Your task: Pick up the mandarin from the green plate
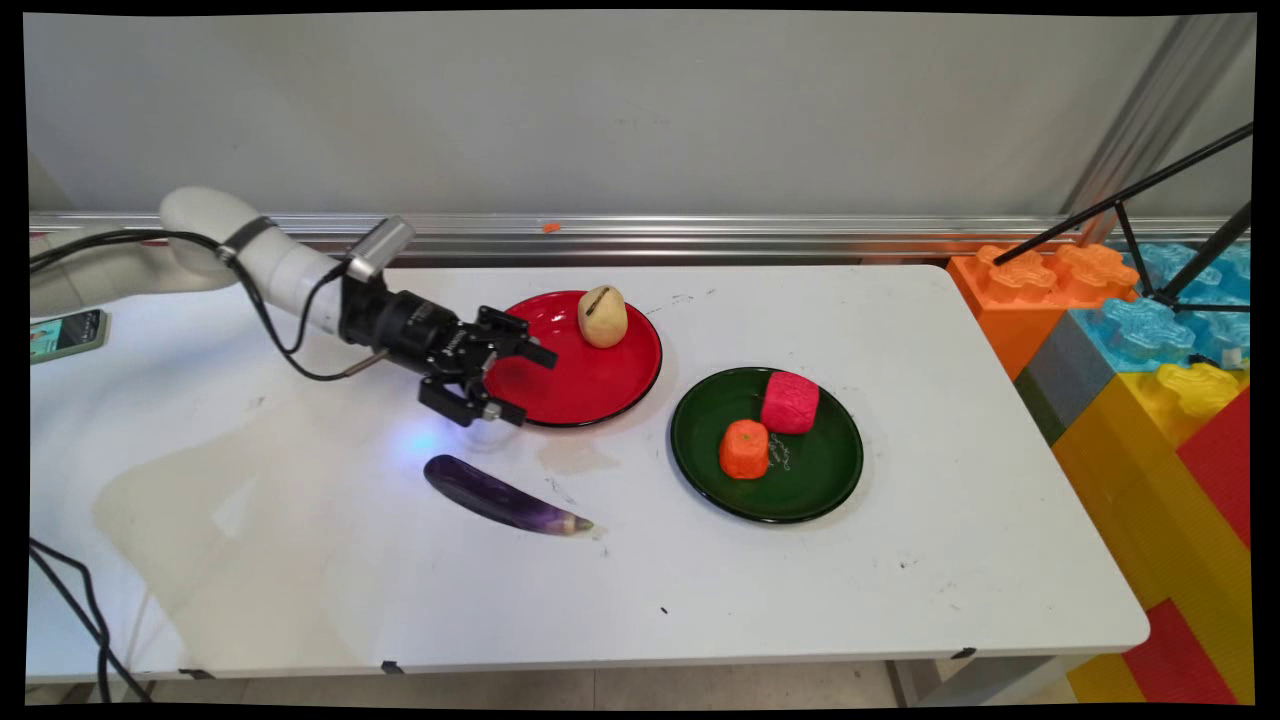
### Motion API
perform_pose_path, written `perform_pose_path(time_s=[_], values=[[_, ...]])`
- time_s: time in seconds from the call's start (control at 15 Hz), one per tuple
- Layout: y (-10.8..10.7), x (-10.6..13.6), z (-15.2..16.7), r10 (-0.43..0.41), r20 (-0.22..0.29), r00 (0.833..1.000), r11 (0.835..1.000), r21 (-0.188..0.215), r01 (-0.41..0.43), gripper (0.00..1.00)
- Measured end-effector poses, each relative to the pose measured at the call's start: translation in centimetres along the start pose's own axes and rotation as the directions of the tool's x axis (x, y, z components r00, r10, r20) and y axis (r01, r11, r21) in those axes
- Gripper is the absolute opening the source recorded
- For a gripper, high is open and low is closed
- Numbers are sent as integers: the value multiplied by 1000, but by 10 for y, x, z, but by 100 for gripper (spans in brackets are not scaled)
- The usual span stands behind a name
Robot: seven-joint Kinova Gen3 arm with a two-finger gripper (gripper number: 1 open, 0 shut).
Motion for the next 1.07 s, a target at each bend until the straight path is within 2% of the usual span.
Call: perform_pose_path(time_s=[0.53, 1.07], values=[[-16, 7, 46, 3, -3, 1000, 1000, -10, -3, 100], [-36, 21, 94, 12, 62, 998, 998, -62, -8, 100]])
